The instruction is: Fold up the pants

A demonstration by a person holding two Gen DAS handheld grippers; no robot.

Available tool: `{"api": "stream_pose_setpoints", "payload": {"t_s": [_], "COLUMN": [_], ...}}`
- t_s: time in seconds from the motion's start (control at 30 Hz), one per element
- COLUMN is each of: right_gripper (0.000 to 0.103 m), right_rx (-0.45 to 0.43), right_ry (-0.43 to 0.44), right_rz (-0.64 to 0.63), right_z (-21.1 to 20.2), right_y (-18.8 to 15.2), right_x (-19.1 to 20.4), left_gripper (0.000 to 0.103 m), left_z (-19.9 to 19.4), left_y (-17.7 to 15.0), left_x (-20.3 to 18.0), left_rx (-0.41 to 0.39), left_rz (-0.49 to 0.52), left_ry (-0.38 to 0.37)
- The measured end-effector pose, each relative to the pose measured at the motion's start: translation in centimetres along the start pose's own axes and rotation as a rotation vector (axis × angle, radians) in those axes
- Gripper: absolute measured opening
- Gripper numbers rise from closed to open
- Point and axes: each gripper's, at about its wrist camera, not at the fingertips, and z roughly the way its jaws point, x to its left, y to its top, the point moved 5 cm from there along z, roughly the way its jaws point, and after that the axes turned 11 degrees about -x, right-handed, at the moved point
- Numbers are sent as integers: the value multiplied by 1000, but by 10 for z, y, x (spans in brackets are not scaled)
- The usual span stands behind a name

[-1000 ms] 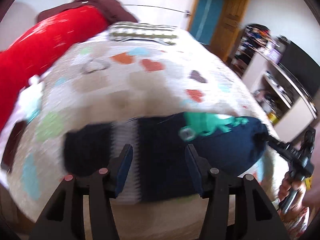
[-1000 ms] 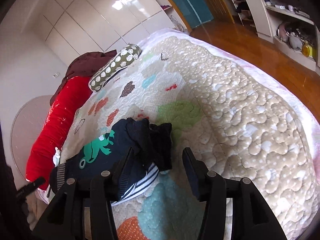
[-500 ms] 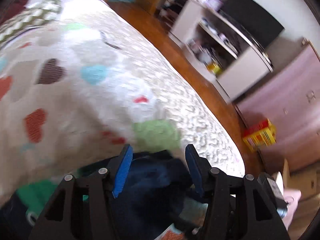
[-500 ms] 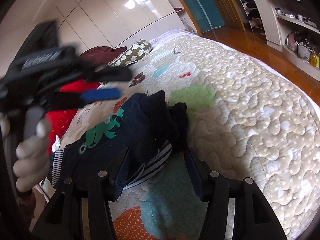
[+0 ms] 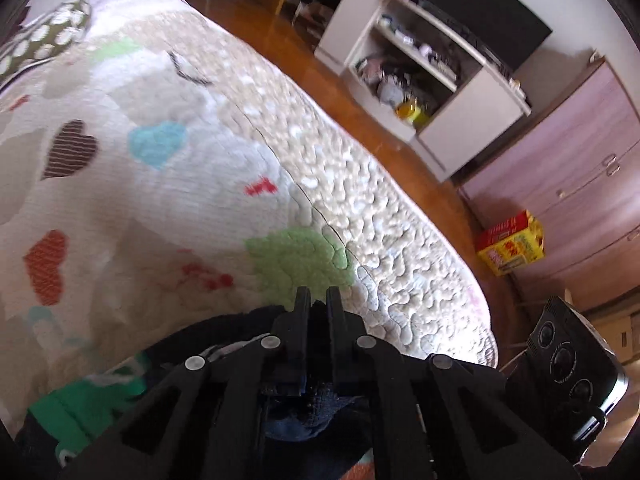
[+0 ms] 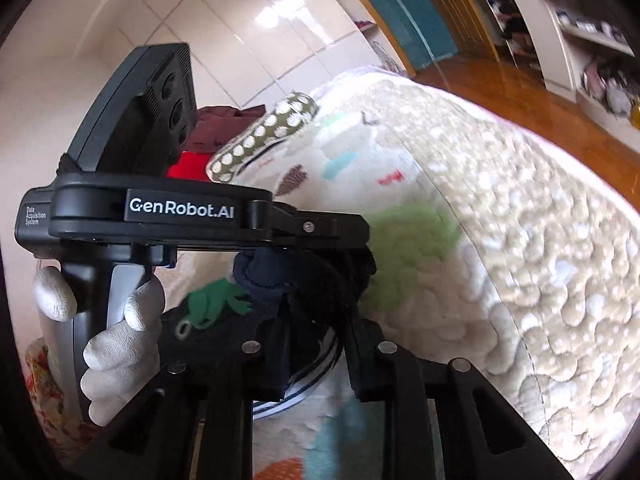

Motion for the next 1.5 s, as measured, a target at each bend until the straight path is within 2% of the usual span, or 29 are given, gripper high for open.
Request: {"api": "stream_pose_setpoints", "payload": {"t_s": [0.13,0.23,0.33,0.4,0.43,0.47,0.53,0.6,0.63,0.67,0.73,0.83,0.93,1.07,1.2,1.33,1.47,1.5], "right_gripper": [24,29,48,48,48,48,48,48,45,31,16,16,16,16,17,22,39,40], "right_rx": [2,45,150,266,312,315,314,299,283,263,237,231,259,380,400,359,267,251], "right_ry": [68,141,220,249,253,254,263,244,227,201,108,50,17,-23,-26,-75,-87,-82], "right_rz": [-86,-168,-225,-226,-233,-250,-278,-290,-294,-298,-327,-341,-339,-355,-319,-360,-443,-463], "right_z": [2,16,43,62,65,60,47,30,18,15,15,32,64,100,101,86,56,53], "right_y": [8,1,-25,-48,-59,-64,-64,-60,-61,-53,-41,-36,-39,-66,-63,-52,-42,-42], "right_x": [47,91,126,138,142,144,145,143,137,136,135,141,145,141,136,139,164,172], "left_gripper": [7,12,24,26,33,44,53,56,56,56,56,57,57,58,58,58,58,58], "left_z": [-59,-102,-149,-178,-192,-208,-244,-266,-273,-274,-279,-291,-314,-335,-331,-320,-325,-326], "left_y": [-4,-21,-62,-89,-101,-116,-151,-178,-192,-204,-220,-238,-258,-277,-289,-292,-300,-302], "left_x": [21,60,107,123,130,136,146,153,160,165,172,184,202,224,241,247,253,254], "left_rx": [-134,-224,-272,-299,-316,-342,-417,-457,-469,-468,-452,-459,-504,-560,-564,-558,-567,-566], "left_rz": [-27,-136,-311,-373,-395,-425,-488,-541,-581,-604,-627,-639,-692,-762,-818,-834,-849,-850], "left_ry": [55,141,225,259,271,286,314,329,338,348,389,465,527,562,542,505,512,520]}}
